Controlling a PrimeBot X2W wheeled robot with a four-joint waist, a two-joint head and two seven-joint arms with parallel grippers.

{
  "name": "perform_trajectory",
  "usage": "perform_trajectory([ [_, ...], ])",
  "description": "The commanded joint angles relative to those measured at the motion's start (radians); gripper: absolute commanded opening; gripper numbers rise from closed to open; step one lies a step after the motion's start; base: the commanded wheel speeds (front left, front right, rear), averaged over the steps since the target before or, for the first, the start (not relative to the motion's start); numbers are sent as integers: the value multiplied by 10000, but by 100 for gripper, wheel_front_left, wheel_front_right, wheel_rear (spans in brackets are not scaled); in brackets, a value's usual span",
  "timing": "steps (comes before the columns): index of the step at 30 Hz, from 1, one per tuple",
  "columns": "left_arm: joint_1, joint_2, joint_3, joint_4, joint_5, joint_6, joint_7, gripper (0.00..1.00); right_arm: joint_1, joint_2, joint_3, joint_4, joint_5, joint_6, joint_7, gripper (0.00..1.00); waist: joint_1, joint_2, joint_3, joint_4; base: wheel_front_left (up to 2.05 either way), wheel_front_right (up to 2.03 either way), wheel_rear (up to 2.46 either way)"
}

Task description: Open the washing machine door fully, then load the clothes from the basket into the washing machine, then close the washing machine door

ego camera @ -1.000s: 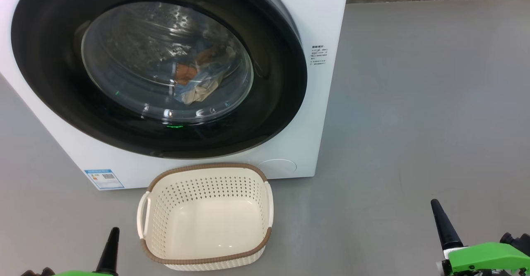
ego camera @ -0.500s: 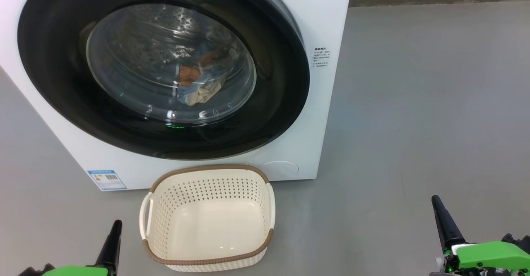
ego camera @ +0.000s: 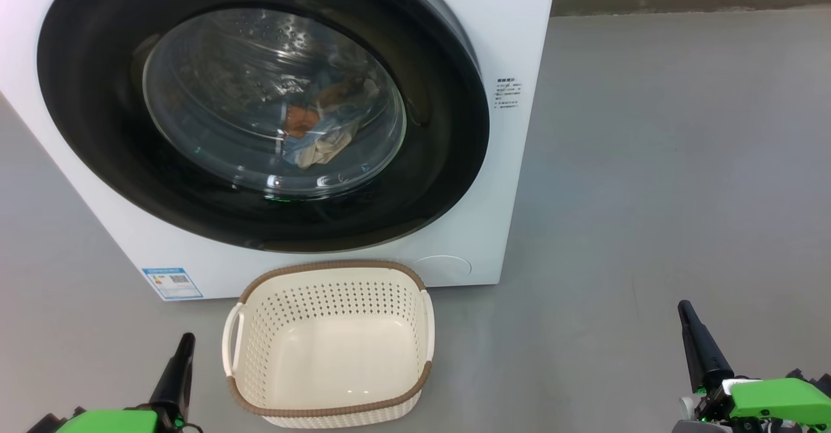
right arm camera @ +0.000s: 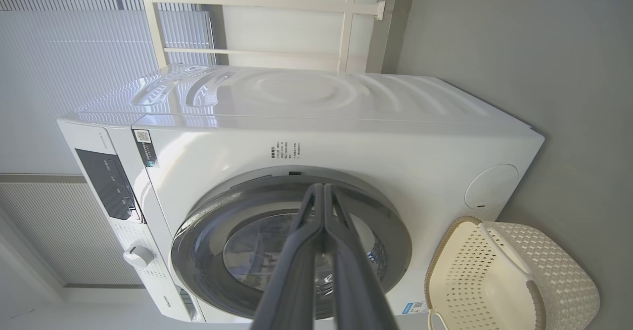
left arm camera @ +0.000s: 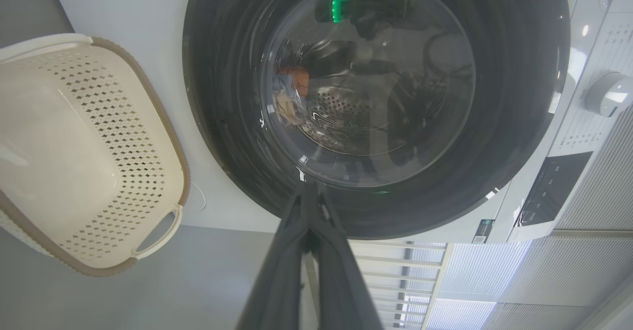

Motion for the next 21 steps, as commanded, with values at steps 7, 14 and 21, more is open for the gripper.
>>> perform_trajectory([
  [7,-442,97,364,-296,-284,-29,108,0,-406,-7,231,-347,332,16,118,0,-1,0,-10,10,0,0,0],
  [14,-442,97,364,-296,-285,-29,108,0,-406,-7,231,-347,333,16,117,0,-1,0,-10,10,0,0,0],
  [21,-442,97,363,-296,-285,-29,107,0,-406,-7,232,-347,333,16,117,0,-1,0,-10,10,0,0,0],
])
